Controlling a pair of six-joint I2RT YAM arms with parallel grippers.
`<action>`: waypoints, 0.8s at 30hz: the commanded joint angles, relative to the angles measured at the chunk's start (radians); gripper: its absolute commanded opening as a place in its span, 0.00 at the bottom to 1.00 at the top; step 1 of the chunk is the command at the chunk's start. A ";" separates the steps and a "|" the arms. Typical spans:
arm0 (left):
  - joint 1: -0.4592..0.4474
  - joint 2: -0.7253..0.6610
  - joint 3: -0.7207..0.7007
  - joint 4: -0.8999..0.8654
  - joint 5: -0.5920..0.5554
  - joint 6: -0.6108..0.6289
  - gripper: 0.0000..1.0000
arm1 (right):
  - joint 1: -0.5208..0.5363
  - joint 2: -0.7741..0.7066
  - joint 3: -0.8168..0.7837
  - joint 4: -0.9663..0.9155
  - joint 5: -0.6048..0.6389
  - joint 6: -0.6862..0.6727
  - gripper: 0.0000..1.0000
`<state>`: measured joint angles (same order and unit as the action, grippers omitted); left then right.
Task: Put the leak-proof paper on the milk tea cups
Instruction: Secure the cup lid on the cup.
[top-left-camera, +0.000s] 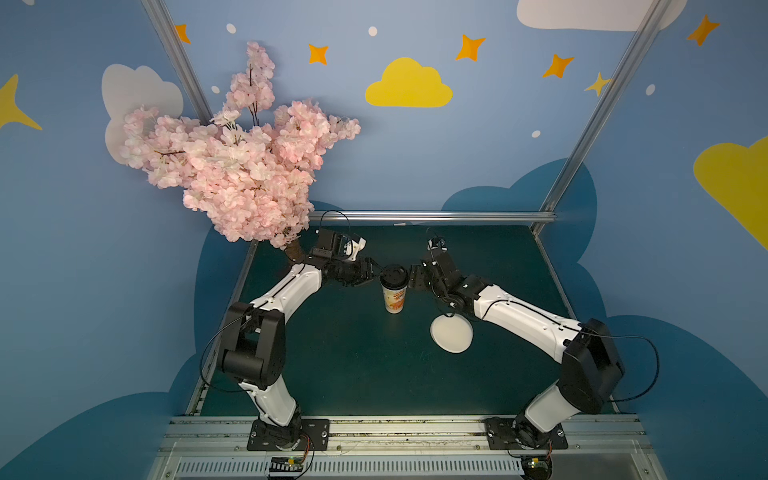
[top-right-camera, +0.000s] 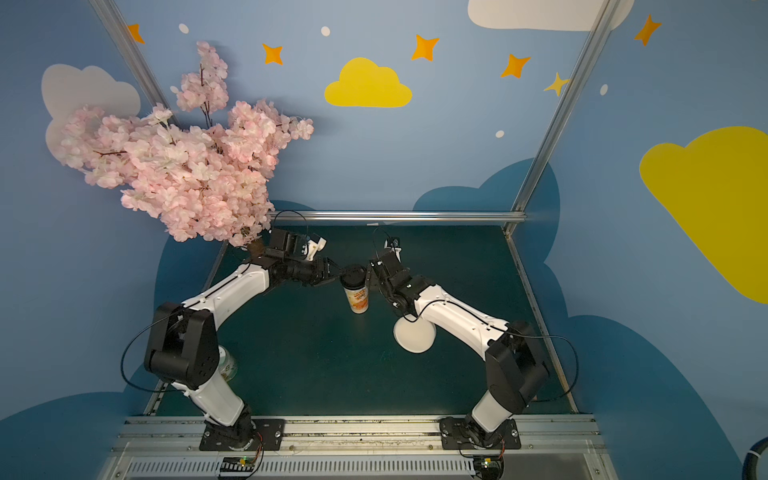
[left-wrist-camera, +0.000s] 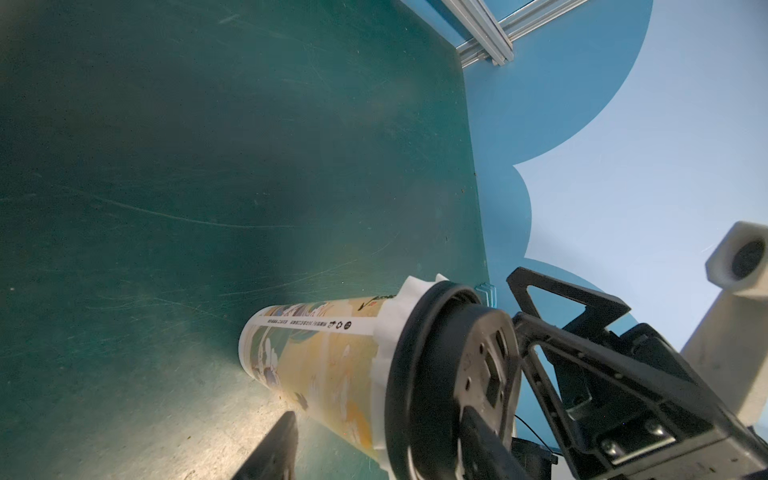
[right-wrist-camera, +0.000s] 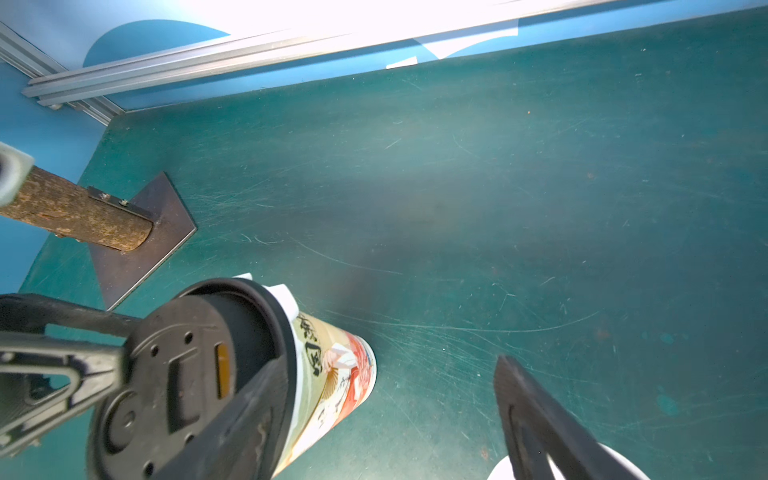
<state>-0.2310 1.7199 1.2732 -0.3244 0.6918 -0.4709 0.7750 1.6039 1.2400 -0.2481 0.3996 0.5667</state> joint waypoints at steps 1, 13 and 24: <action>0.004 -0.013 0.025 -0.064 -0.031 0.024 0.62 | -0.007 -0.040 0.023 0.001 0.015 -0.013 0.80; 0.003 -0.058 0.048 -0.061 -0.016 0.021 0.67 | -0.016 -0.068 0.009 0.007 0.008 -0.020 0.81; 0.090 -0.207 0.011 -0.081 -0.128 0.033 1.00 | -0.088 -0.238 -0.067 -0.050 0.052 -0.087 0.91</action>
<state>-0.1783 1.5921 1.2957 -0.3916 0.6334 -0.4599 0.7200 1.4483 1.2079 -0.2588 0.4088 0.5198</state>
